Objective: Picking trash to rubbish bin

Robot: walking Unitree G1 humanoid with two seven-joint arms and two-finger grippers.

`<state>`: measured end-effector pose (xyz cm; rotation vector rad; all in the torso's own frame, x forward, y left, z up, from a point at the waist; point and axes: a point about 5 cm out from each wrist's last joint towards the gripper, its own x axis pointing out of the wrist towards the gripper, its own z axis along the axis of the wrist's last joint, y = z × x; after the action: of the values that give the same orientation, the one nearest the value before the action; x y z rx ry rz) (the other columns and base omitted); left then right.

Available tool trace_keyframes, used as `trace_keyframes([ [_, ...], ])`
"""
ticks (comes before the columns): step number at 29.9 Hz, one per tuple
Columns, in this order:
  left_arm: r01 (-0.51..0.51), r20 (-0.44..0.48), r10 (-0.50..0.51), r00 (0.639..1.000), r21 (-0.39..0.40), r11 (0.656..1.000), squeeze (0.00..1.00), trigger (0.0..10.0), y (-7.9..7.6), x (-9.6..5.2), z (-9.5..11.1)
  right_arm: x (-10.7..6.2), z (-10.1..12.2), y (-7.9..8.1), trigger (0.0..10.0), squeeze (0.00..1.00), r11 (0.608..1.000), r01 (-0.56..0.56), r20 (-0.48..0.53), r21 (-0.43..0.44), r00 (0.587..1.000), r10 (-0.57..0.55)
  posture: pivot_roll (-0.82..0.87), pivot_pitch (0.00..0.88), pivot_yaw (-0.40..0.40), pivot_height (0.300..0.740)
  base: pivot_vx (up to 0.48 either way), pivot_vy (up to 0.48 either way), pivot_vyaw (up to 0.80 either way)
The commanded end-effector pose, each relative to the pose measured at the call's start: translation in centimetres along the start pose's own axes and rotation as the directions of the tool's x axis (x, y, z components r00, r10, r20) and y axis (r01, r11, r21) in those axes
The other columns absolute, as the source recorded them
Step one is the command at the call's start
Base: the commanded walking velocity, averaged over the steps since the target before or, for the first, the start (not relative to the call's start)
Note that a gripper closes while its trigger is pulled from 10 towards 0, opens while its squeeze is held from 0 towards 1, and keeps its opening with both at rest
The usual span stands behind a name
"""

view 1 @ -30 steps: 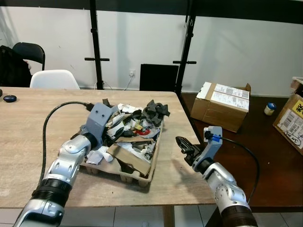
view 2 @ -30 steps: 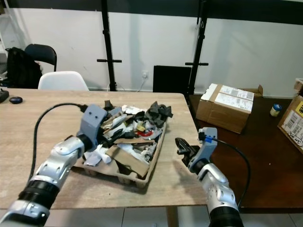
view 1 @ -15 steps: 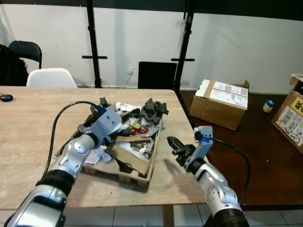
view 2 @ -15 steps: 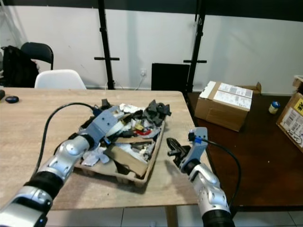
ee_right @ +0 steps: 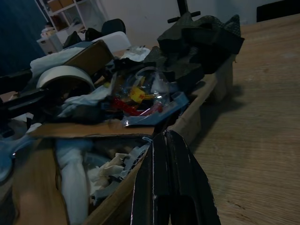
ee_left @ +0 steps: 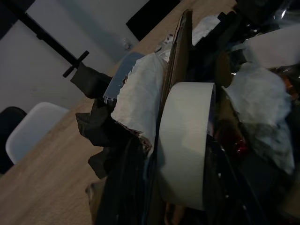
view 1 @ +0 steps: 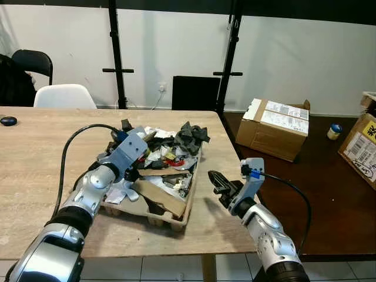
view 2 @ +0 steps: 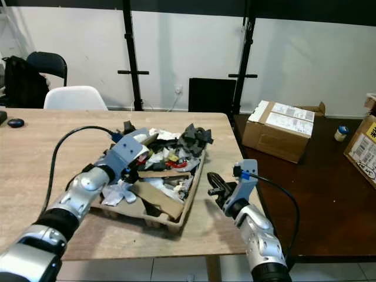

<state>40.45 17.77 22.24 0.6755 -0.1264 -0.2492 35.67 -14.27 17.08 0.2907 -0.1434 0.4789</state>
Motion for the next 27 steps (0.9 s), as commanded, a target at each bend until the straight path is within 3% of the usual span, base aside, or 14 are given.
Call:
trace_keyframes([
  [1, 0.029, -0.006, -0.029, 1.000, -0.041, 0.999, 0.00, 0.0, -0.7, 0.1, -0.3, -0.4, 0.0, -0.3, 10.0, 0.00, 1.000, 0.016, -0.006, -0.009, 1.000, -0.016, -0.05, 0.147, -0.021, 0.740, 0.000, 0.000, 0.00],
  [11, 0.065, 0.022, -0.064, 0.998, -0.094, 0.993, 0.00, 0.0, -1.2, 0.2, 0.0, -0.4, -0.1, -0.5, 10.0, 0.00, 1.000, 0.027, -0.015, -0.011, 1.000, -0.028, -0.05, 0.144, -0.023, 0.740, 0.000, 0.000, 0.00],
  [13, 0.089, 0.067, -0.080, 0.995, -0.145, 0.985, 0.00, 0.0, -1.3, 0.3, 0.6, -0.4, -0.1, -0.6, 10.0, 0.00, 0.999, 0.032, -0.015, -0.014, 0.999, -0.032, -0.05, 0.143, -0.022, 0.740, 0.000, 0.000, 0.00],
  [14, 0.133, 0.132, -0.108, 0.985, -0.189, 0.973, 0.00, 0.0, -1.4, 0.3, 1.4, -0.4, 0.0, -0.6, 10.0, 0.00, 0.999, 0.034, -0.014, -0.015, 0.999, -0.034, -0.05, 0.143, -0.021, 0.740, 0.000, 0.000, 0.00],
  [16, 0.148, 0.154, -0.118, 0.981, -0.200, 0.969, 0.00, 0.0, -1.5, 0.3, 1.7, -0.4, 0.0, -0.6, 10.0, 0.00, 0.999, 0.035, -0.013, -0.015, 0.999, -0.035, -0.05, 0.143, -0.021, 0.740, 0.000, 0.000, 0.00],
  [17, 0.201, 0.224, -0.145, 0.964, -0.250, 0.947, 0.00, 0.0, -1.7, 0.2, 2.5, -0.4, 0.0, -0.7, 10.0, 0.00, 0.999, 0.037, -0.012, -0.016, 0.999, -0.037, -0.05, 0.143, -0.021, 0.740, 0.000, 0.000, 0.00],
  [19, 0.313, 0.393, -0.156, 0.906, -0.376, 0.872, 0.00, 0.0, -1.5, -0.2, 4.6, -0.5, 0.1, -0.7, 10.0, 0.00, 0.999, 0.039, -0.008, -0.019, 0.999, -0.039, -0.05, 0.143, -0.019, 0.740, 0.000, 0.000, 0.00],
  [20, 0.313, 0.393, -0.156, 0.906, -0.376, 0.872, 0.00, 0.0, -1.5, -0.2, 4.6, -0.5, 0.1, -0.7, 10.0, 0.00, 0.999, 0.039, -0.008, -0.019, 0.999, -0.039, -0.05, 0.143, -0.019, 0.740, 0.000, 0.000, 0.00],
  [22, 0.386, 0.495, -0.146, 0.857, -0.428, 0.817, 0.00, 0.0, -0.9, -0.7, 5.8, -0.4, 0.2, -0.8, 10.0, 0.00, 0.999, 0.043, -0.005, -0.022, 0.999, -0.043, -0.05, 0.145, -0.018, 0.740, 0.000, 0.000, 0.00],
  [27, 0.419, 0.546, -0.127, 0.828, -0.452, 0.787, 0.00, 0.0, 0.3, -1.0, 6.3, -0.5, 0.2, -0.9, 10.0, 0.00, 0.999, 0.046, -0.003, -0.023, 0.999, -0.046, -0.05, 0.145, -0.018, 0.740, 0.000, 0.000, 0.00],
])
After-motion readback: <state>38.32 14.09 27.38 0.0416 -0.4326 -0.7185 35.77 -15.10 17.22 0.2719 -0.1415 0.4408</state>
